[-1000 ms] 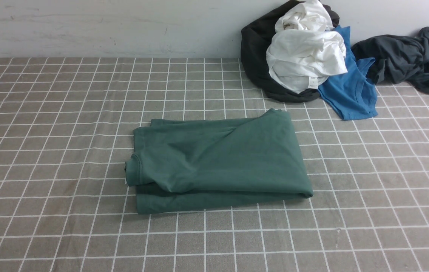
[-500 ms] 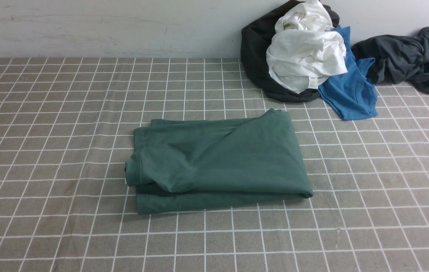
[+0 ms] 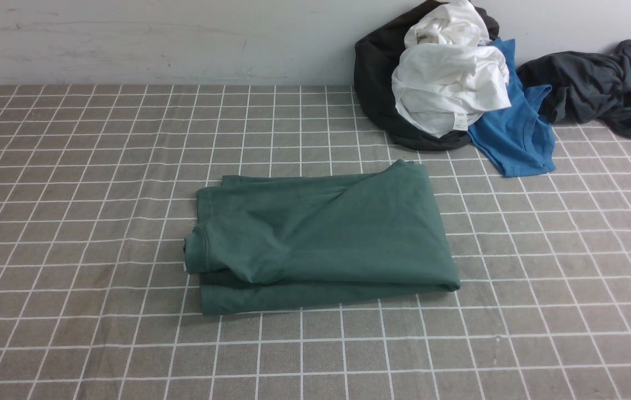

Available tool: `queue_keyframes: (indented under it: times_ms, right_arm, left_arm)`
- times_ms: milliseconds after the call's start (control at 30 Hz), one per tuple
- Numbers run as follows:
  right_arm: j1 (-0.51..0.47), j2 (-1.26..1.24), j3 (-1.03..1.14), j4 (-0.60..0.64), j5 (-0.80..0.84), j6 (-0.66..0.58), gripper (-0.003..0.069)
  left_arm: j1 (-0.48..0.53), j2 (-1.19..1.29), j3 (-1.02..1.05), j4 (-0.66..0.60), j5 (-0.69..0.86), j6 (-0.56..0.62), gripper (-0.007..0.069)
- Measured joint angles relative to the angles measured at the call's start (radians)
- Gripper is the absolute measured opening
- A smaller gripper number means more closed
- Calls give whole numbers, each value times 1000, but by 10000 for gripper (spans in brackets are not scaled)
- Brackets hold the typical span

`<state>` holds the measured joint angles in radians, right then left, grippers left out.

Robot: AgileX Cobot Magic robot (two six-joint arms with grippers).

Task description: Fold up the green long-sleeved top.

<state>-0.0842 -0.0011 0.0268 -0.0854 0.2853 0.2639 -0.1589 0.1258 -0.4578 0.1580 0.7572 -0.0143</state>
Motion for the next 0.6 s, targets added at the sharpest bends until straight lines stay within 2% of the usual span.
queue_keyframes:
  times_ms: [100,300,600]
  right_arm:
    - [1,-9,0,-4,52,-14,-15]
    - [3,-9,0,-8,57,-72,-15]
    - [3,-9,-1,-8,59,-76,-15]
  left_arm:
    - [0,0,0,0,0,0,-7]
    - [0,0,0,0,1,0,-7]
    - [0,0,0,0,1,0,-7]
